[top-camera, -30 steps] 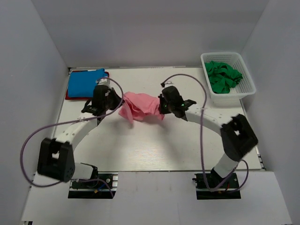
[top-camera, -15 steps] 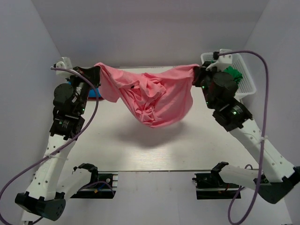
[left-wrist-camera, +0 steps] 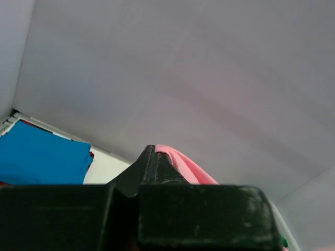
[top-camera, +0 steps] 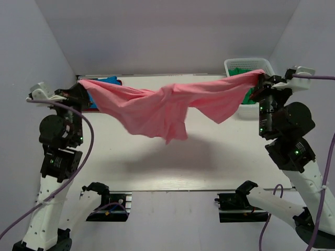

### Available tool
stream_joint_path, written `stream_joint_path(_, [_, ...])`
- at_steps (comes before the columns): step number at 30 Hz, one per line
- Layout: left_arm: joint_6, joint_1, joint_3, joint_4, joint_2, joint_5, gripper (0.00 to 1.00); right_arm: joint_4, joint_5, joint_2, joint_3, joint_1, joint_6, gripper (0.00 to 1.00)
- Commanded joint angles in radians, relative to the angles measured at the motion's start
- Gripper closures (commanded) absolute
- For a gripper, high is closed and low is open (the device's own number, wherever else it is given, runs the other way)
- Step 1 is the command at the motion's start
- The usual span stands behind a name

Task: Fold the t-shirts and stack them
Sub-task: Flatten out the tshirt

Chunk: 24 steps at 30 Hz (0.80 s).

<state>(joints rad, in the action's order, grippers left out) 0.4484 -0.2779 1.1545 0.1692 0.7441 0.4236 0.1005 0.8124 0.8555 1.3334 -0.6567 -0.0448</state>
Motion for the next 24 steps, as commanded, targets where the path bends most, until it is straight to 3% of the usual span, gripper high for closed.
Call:
stream_joint_path(1, [-0.024,0.006,0.033,0.018,-0.067,0.058,1.00,-0.062,0.028,-0.052,0.032,-0.001,-0.044,1.00])
stream_joint_path(16, [0.007,0.016,0.111,0.082,-0.229,-0.163,1.00,0.067,-0.219,-0.176,0.101,-0.001,0.039,1.00])
stream_joint_path(24, [0.035,0.016,0.126,0.104,-0.137,-0.183,1.00,0.094,-0.197,-0.167,0.073,-0.004,0.072,1.00])
